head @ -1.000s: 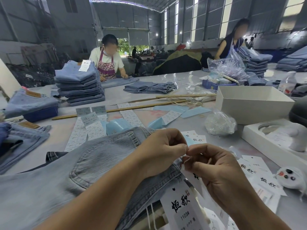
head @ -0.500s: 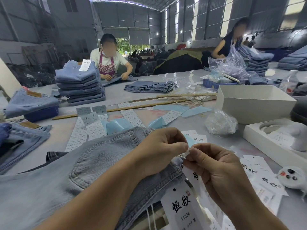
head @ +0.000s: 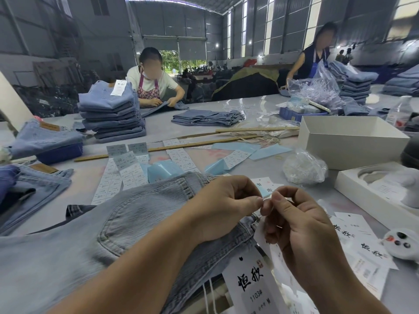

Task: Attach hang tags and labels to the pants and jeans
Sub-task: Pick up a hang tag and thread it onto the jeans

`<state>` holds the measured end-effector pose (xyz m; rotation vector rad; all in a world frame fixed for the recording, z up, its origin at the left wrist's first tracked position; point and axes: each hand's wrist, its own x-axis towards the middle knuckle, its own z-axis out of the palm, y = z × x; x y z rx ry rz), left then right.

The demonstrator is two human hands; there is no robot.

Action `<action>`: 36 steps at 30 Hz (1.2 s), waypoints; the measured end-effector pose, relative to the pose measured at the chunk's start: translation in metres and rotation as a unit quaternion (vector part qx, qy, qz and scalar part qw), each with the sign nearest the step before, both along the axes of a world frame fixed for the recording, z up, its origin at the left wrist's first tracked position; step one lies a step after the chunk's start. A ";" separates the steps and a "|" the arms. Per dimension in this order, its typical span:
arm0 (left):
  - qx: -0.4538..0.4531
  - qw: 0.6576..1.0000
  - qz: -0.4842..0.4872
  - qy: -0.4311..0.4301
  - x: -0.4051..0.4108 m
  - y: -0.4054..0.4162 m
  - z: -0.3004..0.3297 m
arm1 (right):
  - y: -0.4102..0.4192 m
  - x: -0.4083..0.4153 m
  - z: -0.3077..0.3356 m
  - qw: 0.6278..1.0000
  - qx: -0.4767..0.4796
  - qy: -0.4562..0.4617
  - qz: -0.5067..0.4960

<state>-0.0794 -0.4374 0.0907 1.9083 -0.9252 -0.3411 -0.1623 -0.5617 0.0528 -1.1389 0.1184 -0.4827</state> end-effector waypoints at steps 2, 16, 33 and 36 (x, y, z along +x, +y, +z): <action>0.009 1.000 0.007 -0.005 0.001 0.000 -0.001 | 0.000 0.000 0.000 1.000 -0.004 -0.007 -0.003; -0.022 1.000 -0.004 0.006 0.006 0.000 -0.006 | 0.000 -0.003 -0.002 0.996 -0.092 0.004 0.013; -0.029 0.999 -0.013 -0.003 0.005 0.001 -0.005 | -0.005 0.002 -0.010 0.995 -0.102 0.011 -0.002; -0.036 0.999 -0.012 0.000 0.005 0.000 -0.005 | -0.008 0.002 -0.007 0.996 -0.078 0.019 0.029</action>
